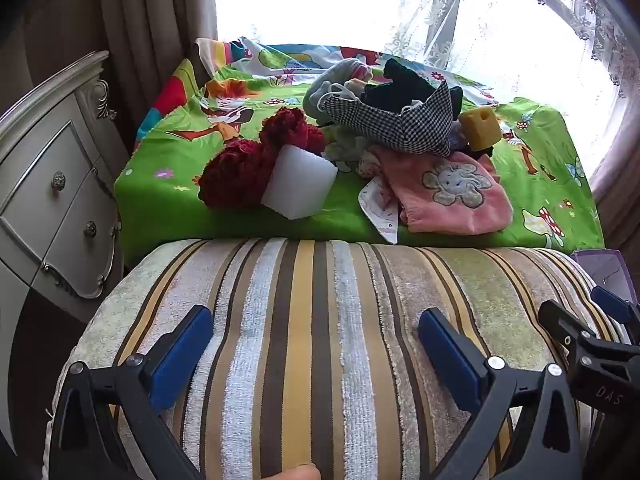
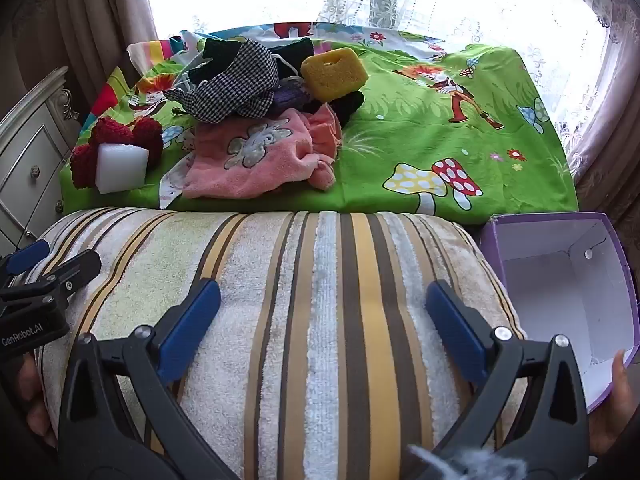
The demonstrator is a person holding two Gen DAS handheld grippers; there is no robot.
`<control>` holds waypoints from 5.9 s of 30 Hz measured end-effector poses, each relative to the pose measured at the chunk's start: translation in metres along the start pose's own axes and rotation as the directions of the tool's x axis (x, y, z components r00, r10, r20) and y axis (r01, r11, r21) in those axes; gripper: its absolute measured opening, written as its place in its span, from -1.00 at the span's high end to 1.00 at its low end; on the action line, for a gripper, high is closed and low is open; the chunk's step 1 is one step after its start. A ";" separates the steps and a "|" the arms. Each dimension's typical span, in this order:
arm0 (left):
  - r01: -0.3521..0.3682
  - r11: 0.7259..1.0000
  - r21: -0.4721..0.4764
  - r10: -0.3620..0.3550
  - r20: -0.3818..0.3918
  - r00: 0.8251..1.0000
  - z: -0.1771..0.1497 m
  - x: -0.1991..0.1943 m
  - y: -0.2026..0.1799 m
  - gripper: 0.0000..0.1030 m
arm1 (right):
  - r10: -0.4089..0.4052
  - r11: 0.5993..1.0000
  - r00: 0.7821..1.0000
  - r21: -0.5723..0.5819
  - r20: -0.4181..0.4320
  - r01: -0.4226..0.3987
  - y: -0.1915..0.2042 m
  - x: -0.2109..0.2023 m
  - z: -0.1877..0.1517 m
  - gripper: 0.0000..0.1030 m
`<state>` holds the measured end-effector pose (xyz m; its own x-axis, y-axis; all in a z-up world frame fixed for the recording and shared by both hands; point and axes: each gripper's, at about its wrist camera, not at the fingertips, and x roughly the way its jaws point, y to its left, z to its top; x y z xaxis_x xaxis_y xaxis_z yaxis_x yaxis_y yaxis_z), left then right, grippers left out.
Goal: Organize soft objects
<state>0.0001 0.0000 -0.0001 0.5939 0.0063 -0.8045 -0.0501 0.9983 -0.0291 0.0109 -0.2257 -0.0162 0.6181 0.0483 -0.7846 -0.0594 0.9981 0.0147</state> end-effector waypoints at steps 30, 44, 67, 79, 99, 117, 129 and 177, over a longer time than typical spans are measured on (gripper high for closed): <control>-0.002 1.000 -0.003 0.002 0.002 1.000 0.000 0.002 0.000 -1.00 | 0.003 1.000 1.000 0.000 -0.005 -0.003 0.000 0.000 0.000 -1.00; 0.000 1.000 -0.006 0.000 -0.001 1.000 0.000 0.002 0.001 -1.00 | 0.003 1.000 1.000 0.000 -0.007 -0.003 0.000 0.000 0.001 -1.00; 0.008 1.000 -0.031 -0.009 -0.033 0.999 0.004 0.005 0.000 -1.00 | 0.002 1.000 1.000 0.003 0.008 -0.002 0.000 -0.001 -0.002 -1.00; 0.041 0.998 -0.039 -0.041 -0.020 0.999 0.003 0.002 0.005 -1.00 | -0.015 1.000 1.000 -0.010 0.016 0.015 0.003 0.002 -0.002 -1.00; 0.224 0.955 -0.192 -0.228 -0.003 0.974 0.051 0.024 0.042 -0.14 | -0.011 1.000 0.999 -0.013 -0.039 0.010 0.006 0.015 0.016 -1.00; 0.223 0.960 -0.167 -0.241 -0.097 0.966 0.090 0.075 0.033 0.30 | 0.139 0.988 0.989 -0.057 -0.049 -0.141 0.017 0.040 0.071 -1.00; 0.421 0.899 -0.124 -0.425 -0.006 0.905 0.084 0.058 0.015 0.31 | 0.210 0.978 0.968 0.044 -0.136 -0.206 0.010 0.087 0.098 -0.87; 0.550 0.834 0.033 -0.550 -0.022 0.835 0.050 0.013 -0.101 0.31 | 0.111 0.975 0.984 0.175 0.141 -0.135 -0.129 -0.055 0.030 0.82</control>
<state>0.0533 -0.0981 0.0221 0.5061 -0.5447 -0.6687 0.3117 0.8385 -0.4470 0.0081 -0.3558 0.0430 0.7123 0.1633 -0.6826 -0.0040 0.9735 0.2287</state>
